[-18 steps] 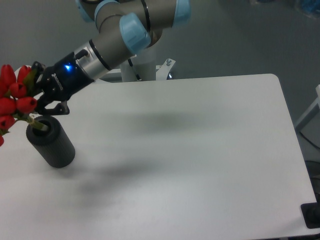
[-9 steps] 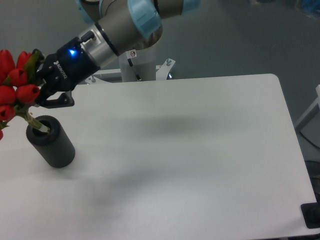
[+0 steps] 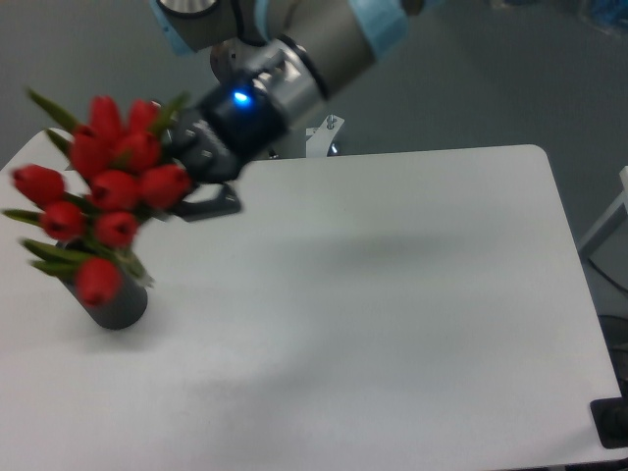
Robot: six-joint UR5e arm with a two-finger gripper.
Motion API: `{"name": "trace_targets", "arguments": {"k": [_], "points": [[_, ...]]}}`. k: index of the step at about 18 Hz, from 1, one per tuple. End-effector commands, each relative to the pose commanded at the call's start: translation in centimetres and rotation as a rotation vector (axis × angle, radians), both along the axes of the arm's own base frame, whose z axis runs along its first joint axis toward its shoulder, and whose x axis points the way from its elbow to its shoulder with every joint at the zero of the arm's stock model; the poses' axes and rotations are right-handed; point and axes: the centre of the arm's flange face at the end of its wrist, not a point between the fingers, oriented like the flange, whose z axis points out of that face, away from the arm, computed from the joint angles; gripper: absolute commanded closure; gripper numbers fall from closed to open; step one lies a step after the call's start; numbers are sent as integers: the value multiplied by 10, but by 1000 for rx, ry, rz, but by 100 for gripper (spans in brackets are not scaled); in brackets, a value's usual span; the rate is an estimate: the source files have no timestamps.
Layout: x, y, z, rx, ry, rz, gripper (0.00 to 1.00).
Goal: Pick up the flowers from the vase
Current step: 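Lift the gripped tulips straight up out of the black vase, then carry the tulip bunch away from the vase over the table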
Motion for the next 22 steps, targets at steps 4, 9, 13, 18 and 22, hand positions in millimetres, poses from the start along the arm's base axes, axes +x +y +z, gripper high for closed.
{"name": "trace_targets", "arguments": {"k": [4,9,13,18,22], "points": [[-51,-13,-14,28,39,41,67],[-96,-24,-57,54,123,49,67],[-117,-39,-72,65,169,66,67],[-122,-38,-82,65,178,62,67],[-132,-48,-85,61,173,83,67]]}}
